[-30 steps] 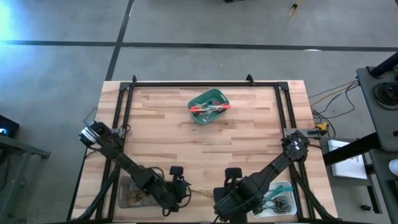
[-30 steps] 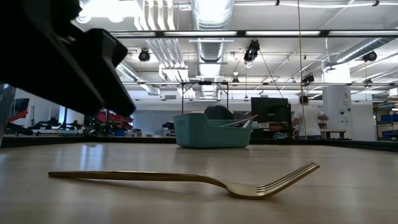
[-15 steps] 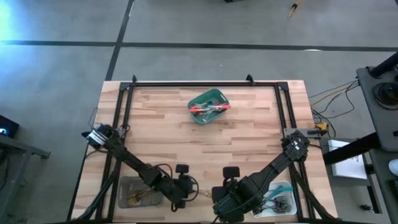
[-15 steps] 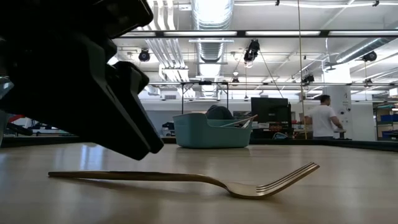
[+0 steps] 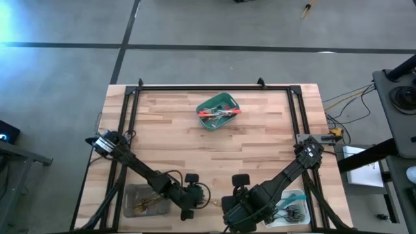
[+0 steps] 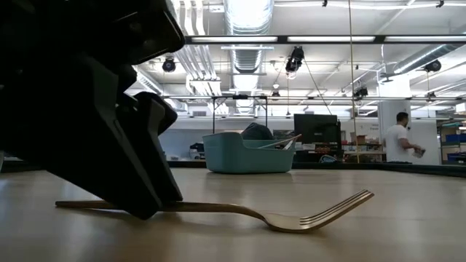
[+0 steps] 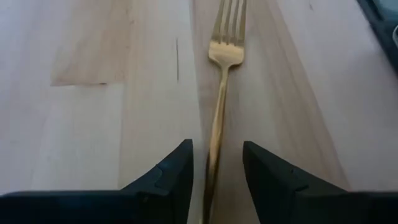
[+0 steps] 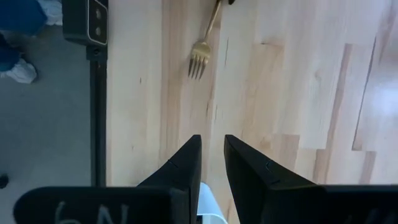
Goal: Sort silverware by color (type)
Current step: Put the gold fork into the black bin
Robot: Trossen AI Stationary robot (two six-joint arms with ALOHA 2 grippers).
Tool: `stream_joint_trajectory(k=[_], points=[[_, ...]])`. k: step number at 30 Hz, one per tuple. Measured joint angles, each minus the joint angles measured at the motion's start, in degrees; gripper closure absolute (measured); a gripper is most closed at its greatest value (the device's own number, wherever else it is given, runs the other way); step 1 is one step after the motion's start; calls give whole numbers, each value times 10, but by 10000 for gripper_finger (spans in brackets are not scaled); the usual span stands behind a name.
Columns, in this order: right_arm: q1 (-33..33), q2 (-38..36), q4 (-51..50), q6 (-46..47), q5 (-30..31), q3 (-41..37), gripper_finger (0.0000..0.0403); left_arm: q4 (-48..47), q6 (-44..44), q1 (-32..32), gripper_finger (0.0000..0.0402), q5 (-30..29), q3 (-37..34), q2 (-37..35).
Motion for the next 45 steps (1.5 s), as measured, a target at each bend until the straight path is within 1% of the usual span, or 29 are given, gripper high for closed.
stream_joint_trajectory(k=[3, 7, 13, 15, 17, 22, 23, 26, 31, 34, 41, 45], points=[[0, 0, -1, -16, 10, 0, 342, 4, -8, 0, 280, 4, 2, 5], [0, 0, -1, -33, 25, 0, 342, 6, -9, -1, 281, -15, 5, 16], [0, 0, -1, -46, 25, -2, 342, 4, -29, 3, 286, -14, 5, 28], [0, 0, -1, -48, 25, -4, 342, 4, -31, 4, 297, -1, 5, 35], [0, 0, -1, -48, 25, -5, 342, 2, -44, 5, 316, 17, 6, 39], [0, 0, 0, -48, 25, -6, 342, 5, -84, 6, 386, 33, 6, 44], [0, 0, 0, -48, 25, -6, 342, 5, -89, 6, 392, 34, 6, 42], [0, 0, 1, -48, 25, -6, 342, 4, -90, 6, 390, 37, 7, 37], [0, 0, 2, -47, 25, -6, 342, -10, -80, 6, 397, 50, 32, 26], [0, 0, 4, -46, 25, -7, 342, -47, -56, 5, 397, 58, 54, 24], [0, 0, 4, -18, 25, -7, 342, -225, -14, 3, 399, 63, 132, 22], [0, 0, 4, -16, 25, -7, 342, -300, 22, 3, 400, 56, 174, 20]])
